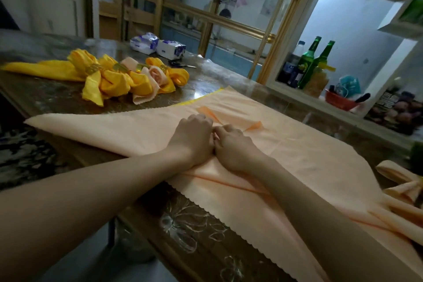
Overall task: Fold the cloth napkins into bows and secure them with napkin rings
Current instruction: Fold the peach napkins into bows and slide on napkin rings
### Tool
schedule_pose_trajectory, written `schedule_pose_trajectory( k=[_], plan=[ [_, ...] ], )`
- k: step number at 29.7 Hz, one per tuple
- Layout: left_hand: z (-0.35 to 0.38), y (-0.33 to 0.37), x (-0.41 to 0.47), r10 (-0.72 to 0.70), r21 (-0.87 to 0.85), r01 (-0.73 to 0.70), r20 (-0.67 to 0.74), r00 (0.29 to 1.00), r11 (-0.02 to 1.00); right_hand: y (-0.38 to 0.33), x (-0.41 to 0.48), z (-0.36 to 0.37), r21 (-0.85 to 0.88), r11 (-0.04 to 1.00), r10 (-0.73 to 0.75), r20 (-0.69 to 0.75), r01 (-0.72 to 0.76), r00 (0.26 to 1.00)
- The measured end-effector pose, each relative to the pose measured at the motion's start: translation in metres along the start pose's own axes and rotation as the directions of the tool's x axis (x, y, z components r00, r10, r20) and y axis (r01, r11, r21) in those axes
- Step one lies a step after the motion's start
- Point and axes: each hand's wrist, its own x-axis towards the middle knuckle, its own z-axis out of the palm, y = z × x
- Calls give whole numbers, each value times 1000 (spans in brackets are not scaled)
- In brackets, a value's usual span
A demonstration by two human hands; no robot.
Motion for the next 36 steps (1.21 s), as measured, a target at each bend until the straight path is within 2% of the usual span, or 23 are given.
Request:
schedule_pose_trajectory(
  k=[1,4,8,10,16,18,20,24,26,28,30,32,34,36],
  plan=[
    [6,7,-6,4,6,-4,45,999,1000,7,5,6,8,1000,28,23,-28,999],
    [9,5,-1,-12,38,11,44,999,999,19,56,4,45,998,49,-34,-48,998],
    [3,0,3,-14,23,13,25,1000,1000,40,98,5,134,947,297,-30,-291,954],
    [2,-1,4,-18,26,17,19,1000,999,52,98,5,135,923,369,-45,-360,928],
    [0,-8,8,-31,45,31,-2,1000,999,103,55,2,144,896,428,-30,-420,903],
    [2,-8,8,-33,6,33,0,999,999,131,26,-5,85,869,493,-62,-488,868],
    [-2,-13,10,-40,-18,40,-19,999,999,150,5,-13,107,841,540,-104,-531,835],
    [-1,-11,5,-73,-103,71,-16,997,992,169,-64,-31,131,777,622,-15,-616,783],
    [1,-10,4,-75,-99,72,-28,997,992,172,-90,-31,126,812,582,-111,-569,806],
    [4,-9,4,-86,-75,83,-37,996,994,158,-113,-27,112,897,442,-247,-428,862],
    [3,-8,4,-107,-61,103,-67,992,993,128,-127,-23,228,941,294,-181,-251,938],
    [2,-6,4,-99,-68,92,-117,988,993,95,-136,-22,350,927,164,-50,-137,985],
    [-1,-6,2,-73,-88,59,-172,982,994,79,-138,-17,342,938,65,-4,-59,998],
    [-4,-4,-1,-53,-121,30,-186,981,992,73,-138,-12,247,969,-2,-43,12,999]
  ],
)
